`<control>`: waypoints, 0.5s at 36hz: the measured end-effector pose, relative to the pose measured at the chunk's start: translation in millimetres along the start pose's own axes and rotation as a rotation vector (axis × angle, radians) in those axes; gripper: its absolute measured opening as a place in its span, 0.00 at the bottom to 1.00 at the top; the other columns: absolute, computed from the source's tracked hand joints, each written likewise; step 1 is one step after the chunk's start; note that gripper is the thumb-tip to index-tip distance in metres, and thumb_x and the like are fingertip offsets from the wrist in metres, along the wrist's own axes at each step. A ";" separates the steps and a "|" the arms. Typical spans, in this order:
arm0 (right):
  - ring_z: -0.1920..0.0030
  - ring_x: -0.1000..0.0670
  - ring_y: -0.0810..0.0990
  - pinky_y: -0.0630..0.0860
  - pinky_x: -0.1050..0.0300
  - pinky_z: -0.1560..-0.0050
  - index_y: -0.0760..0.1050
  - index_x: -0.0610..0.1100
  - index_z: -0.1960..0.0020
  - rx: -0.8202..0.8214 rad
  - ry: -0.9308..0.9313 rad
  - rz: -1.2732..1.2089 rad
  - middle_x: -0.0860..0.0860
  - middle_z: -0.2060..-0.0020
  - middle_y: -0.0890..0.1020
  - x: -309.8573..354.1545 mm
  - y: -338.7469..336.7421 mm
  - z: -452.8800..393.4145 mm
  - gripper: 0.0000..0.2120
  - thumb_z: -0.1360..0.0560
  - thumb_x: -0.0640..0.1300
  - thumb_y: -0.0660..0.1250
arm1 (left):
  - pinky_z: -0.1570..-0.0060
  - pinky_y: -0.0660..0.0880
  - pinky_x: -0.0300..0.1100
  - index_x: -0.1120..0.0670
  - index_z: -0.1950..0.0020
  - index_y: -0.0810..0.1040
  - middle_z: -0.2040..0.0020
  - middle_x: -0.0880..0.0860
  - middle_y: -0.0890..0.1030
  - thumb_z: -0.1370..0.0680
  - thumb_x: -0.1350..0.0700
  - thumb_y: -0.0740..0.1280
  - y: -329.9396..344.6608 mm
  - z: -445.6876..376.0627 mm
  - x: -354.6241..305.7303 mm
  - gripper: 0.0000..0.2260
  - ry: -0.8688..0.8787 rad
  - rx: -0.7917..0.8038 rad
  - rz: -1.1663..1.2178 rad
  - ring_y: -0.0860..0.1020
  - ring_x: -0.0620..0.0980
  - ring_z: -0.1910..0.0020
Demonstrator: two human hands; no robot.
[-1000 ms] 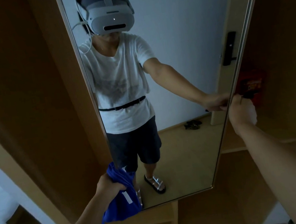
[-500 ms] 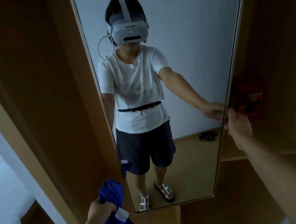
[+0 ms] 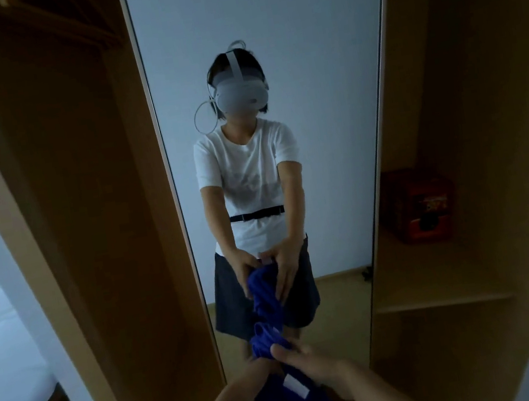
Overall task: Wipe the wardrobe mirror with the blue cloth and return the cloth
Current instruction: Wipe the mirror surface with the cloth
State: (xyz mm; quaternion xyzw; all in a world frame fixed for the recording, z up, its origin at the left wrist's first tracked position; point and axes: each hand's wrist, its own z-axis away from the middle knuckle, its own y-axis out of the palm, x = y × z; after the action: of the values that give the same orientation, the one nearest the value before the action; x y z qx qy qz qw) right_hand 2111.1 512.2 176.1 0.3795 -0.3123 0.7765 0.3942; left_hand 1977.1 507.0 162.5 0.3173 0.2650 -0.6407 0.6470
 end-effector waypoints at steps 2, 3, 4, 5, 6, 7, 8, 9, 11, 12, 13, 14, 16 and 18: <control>0.35 0.47 0.73 0.69 0.51 0.33 0.59 0.50 0.25 0.013 -0.007 -0.141 0.50 0.32 0.71 -1.9 1.0 2.9 0.51 0.41 0.70 0.69 | 0.51 0.75 0.51 0.63 0.38 0.73 0.48 0.61 0.79 0.20 0.59 0.60 14.9 0.9 -1.3 0.13 0.056 0.019 0.192 0.77 0.60 0.51; 0.36 0.47 0.74 0.71 0.50 0.34 0.60 0.48 0.25 -0.008 -0.020 -0.214 0.49 0.34 0.73 -3.0 -1.1 4.3 0.50 0.41 0.67 0.72 | 0.49 0.75 0.51 0.63 0.38 0.74 0.45 0.62 0.80 0.21 0.57 0.60 20.0 2.8 -2.8 0.15 0.045 0.036 0.263 0.78 0.62 0.47; 0.37 0.46 0.75 0.72 0.50 0.35 0.60 0.47 0.26 -0.039 -0.032 -0.274 0.48 0.35 0.74 -5.5 -5.1 4.8 0.48 0.39 0.62 0.75 | 0.51 0.77 0.51 0.63 0.39 0.77 0.44 0.63 0.81 0.22 0.55 0.61 24.5 10.2 -6.2 0.16 0.030 0.076 0.268 0.80 0.62 0.47; 0.39 0.46 0.76 0.73 0.50 0.36 0.62 0.45 0.27 -0.073 -0.042 -0.310 0.47 0.36 0.75 -9.0 -10.0 4.9 0.44 0.36 0.55 0.78 | 0.57 0.79 0.48 0.62 0.42 0.81 0.46 0.62 0.82 0.24 0.54 0.61 26.4 17.7 -9.7 0.16 0.034 0.149 0.243 0.82 0.61 0.50; 0.40 0.46 0.77 0.74 0.49 0.38 0.63 0.45 0.28 -0.107 -0.049 -0.323 0.47 0.38 0.76 -12.4 -15.3 5.2 0.40 0.34 0.48 0.78 | 0.62 0.80 0.46 0.60 0.46 0.83 0.48 0.61 0.83 0.24 0.52 0.60 28.3 21.7 -11.8 0.17 0.043 0.205 0.219 0.83 0.59 0.52; 0.42 0.46 0.78 0.75 0.50 0.39 0.65 0.45 0.31 -0.136 -0.049 -0.323 0.47 0.41 0.77 -15.5 -20.3 6.6 0.35 0.33 0.42 0.77 | 0.63 0.79 0.44 0.59 0.49 0.84 0.49 0.60 0.84 0.23 0.50 0.59 30.7 21.2 -13.7 0.18 0.049 0.246 0.209 0.83 0.57 0.53; 0.44 0.46 0.78 0.75 0.50 0.40 0.66 0.46 0.34 -0.160 -0.034 -0.312 0.48 0.44 0.78 -18.1 -24.7 8.8 0.30 0.32 0.39 0.75 | 0.63 0.79 0.44 0.57 0.51 0.85 0.50 0.58 0.84 0.22 0.46 0.57 31.7 23.2 -15.9 0.21 0.030 0.272 0.221 0.83 0.56 0.53; 0.45 0.46 0.78 0.76 0.50 0.41 0.65 0.48 0.38 -0.180 -0.008 -0.297 0.49 0.46 0.77 -20.3 -28.9 11.8 0.26 0.31 0.38 0.73 | 0.62 0.79 0.44 0.57 0.51 0.85 0.51 0.57 0.84 0.21 0.43 0.55 36.5 21.6 -18.4 0.24 0.012 0.277 0.211 0.83 0.56 0.53; 0.47 0.47 0.77 0.76 0.51 0.45 0.63 0.48 0.42 -0.220 0.043 -0.274 0.49 0.47 0.75 -25.2 -38.4 19.2 0.24 0.32 0.37 0.70 | 0.61 0.79 0.45 0.57 0.47 0.82 0.51 0.57 0.84 0.21 0.38 0.53 41.0 23.1 -21.2 0.27 0.009 0.243 0.158 0.83 0.55 0.52; 0.47 0.47 0.76 0.76 0.52 0.48 0.64 0.47 0.42 -0.241 0.060 -0.268 0.48 0.46 0.75 -28.3 -45.0 23.5 0.24 0.34 0.37 0.69 | 0.57 0.79 0.45 0.58 0.44 0.80 0.49 0.56 0.83 0.21 0.38 0.53 39.8 24.6 -22.6 0.27 0.024 0.177 0.101 0.82 0.55 0.50; 0.47 0.47 0.76 0.75 0.53 0.52 0.66 0.46 0.42 -0.263 0.075 -0.264 0.48 0.46 0.74 -31.9 -53.8 27.9 0.24 0.35 0.36 0.68 | 0.52 0.78 0.46 0.58 0.42 0.79 0.48 0.56 0.81 0.21 0.39 0.55 35.6 23.7 -23.9 0.25 0.057 0.083 0.051 0.80 0.55 0.49; 0.49 0.48 0.75 0.73 0.54 0.55 0.67 0.46 0.43 -0.289 0.089 -0.256 0.48 0.47 0.74 -35.7 -63.9 32.8 0.22 0.35 0.36 0.68 | 0.52 0.76 0.47 0.59 0.43 0.78 0.49 0.57 0.80 0.20 0.43 0.57 28.7 23.3 -25.3 0.22 0.106 -0.011 0.040 0.79 0.55 0.51; 0.53 0.49 0.74 0.68 0.56 0.61 0.70 0.43 0.49 -0.360 0.113 -0.231 0.47 0.51 0.74 -41.5 -87.2 45.1 0.16 0.36 0.35 0.67 | 0.60 0.75 0.47 0.60 0.48 0.78 0.55 0.57 0.80 0.20 0.52 0.61 8.3 20.4 -28.5 0.12 0.212 -0.194 0.107 0.78 0.53 0.59; 0.55 0.48 0.73 0.65 0.56 0.63 0.71 0.40 0.50 -0.477 0.124 -0.239 0.45 0.51 0.74 -45.2 -111.5 57.2 0.15 0.36 0.35 0.67 | 0.66 0.73 0.45 0.61 0.47 0.76 0.57 0.58 0.78 0.20 0.59 0.61 -17.3 15.4 -31.8 0.07 0.293 -0.400 0.179 0.76 0.54 0.61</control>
State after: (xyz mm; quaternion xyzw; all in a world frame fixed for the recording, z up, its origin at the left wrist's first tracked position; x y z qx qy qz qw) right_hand 2243.5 505.4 188.6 0.2618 -0.4148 0.6508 0.5796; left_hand 1957.6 516.8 195.2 0.2947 0.4483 -0.4629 0.7056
